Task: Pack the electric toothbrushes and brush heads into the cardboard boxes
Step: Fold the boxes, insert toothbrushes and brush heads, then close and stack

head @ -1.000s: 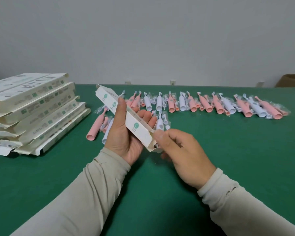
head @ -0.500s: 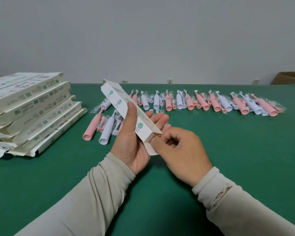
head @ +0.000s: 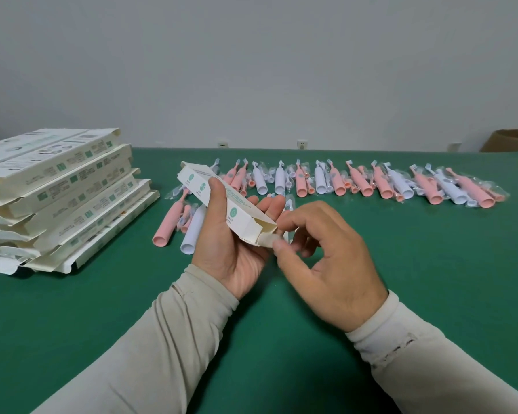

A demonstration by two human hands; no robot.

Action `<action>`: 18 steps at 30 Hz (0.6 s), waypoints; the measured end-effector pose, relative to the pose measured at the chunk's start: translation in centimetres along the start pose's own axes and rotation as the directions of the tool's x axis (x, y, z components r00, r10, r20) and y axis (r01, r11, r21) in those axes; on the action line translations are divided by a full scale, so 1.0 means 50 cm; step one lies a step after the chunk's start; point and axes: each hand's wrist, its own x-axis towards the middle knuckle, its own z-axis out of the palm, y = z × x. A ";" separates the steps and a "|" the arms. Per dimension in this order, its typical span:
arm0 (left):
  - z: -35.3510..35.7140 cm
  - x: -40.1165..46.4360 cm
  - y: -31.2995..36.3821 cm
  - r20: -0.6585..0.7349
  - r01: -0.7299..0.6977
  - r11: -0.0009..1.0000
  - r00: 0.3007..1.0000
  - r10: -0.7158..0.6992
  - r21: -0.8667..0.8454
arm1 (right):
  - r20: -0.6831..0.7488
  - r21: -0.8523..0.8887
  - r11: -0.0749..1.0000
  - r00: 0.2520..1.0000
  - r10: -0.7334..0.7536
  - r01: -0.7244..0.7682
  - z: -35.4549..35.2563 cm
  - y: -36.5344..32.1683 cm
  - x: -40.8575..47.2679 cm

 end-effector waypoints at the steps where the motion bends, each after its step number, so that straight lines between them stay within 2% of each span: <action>1: 0.001 -0.001 -0.001 -0.003 -0.001 1.000 1.000 0.001 -0.006 | -0.016 0.010 1.000 1.000 -0.005 0.005 -0.001 0.002 0.000; 8: 0.007 -0.005 -0.004 -0.021 -0.011 1.000 1.000 0.011 0.022 | -0.019 0.039 0.999 1.000 0.007 -0.006 0.001 0.008 -0.001; 13: 0.008 -0.003 -0.004 -0.038 -0.022 0.999 0.999 0.023 0.032 | -0.001 0.079 0.996 0.999 -0.052 0.052 0.003 0.009 -0.002; 18: 0.004 0.000 -0.004 -0.051 -0.016 0.999 0.999 0.018 0.040 | -0.009 -0.005 1.000 1.000 -0.014 0.014 0.009 0.009 -0.003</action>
